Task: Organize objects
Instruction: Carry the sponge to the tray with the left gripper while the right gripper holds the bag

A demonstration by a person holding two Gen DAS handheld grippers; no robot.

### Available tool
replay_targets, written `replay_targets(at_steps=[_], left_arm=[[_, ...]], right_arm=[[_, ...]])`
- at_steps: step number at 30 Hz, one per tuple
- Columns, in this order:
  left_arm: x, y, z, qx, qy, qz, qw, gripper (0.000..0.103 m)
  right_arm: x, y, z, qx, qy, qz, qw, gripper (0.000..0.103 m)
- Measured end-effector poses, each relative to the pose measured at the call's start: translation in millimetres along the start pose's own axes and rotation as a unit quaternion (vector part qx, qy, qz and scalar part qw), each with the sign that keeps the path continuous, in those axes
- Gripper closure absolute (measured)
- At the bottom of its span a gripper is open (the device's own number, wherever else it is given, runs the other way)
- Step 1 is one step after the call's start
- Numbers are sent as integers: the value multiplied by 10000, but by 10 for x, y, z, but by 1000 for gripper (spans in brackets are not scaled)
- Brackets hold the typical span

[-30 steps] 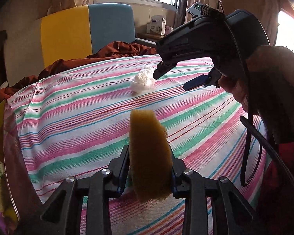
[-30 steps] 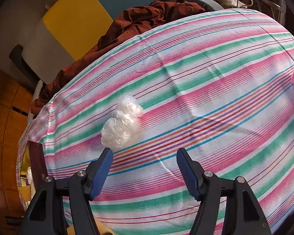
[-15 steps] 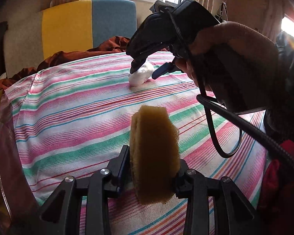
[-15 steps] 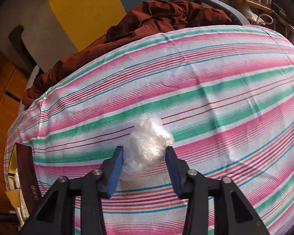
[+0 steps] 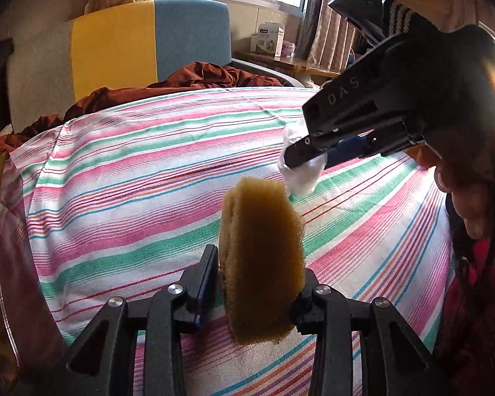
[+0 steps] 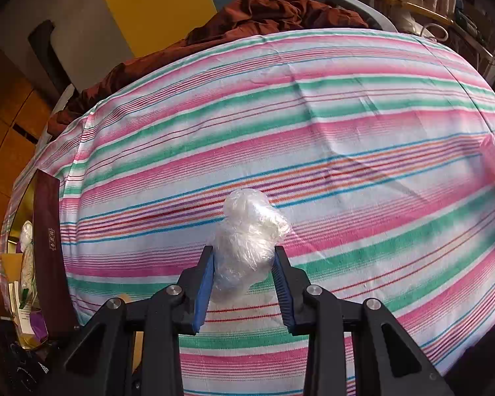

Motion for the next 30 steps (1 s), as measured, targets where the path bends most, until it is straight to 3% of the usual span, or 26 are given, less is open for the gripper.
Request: replay_targets(at_steps=[9, 30], left_arm=[[-2, 27, -18, 126, -173, 39, 9998, 64], [-87, 93, -84, 425, -400, 100, 9982, 69]], right_arm=[[81, -88, -21, -157, 298, -112, 9994, 69], [68, -72, 17, -372, 264, -122, 9989, 69]])
Point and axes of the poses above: each gripper's, at about its wrist camera, not at the fingertips, and x roughly the way its jaws point, z to its left, y to its underside, the point moved 8 cm from there along x, roughly the way its jaws point, and after that the axes turned 10 degrees about x, right-handed, at the moved point
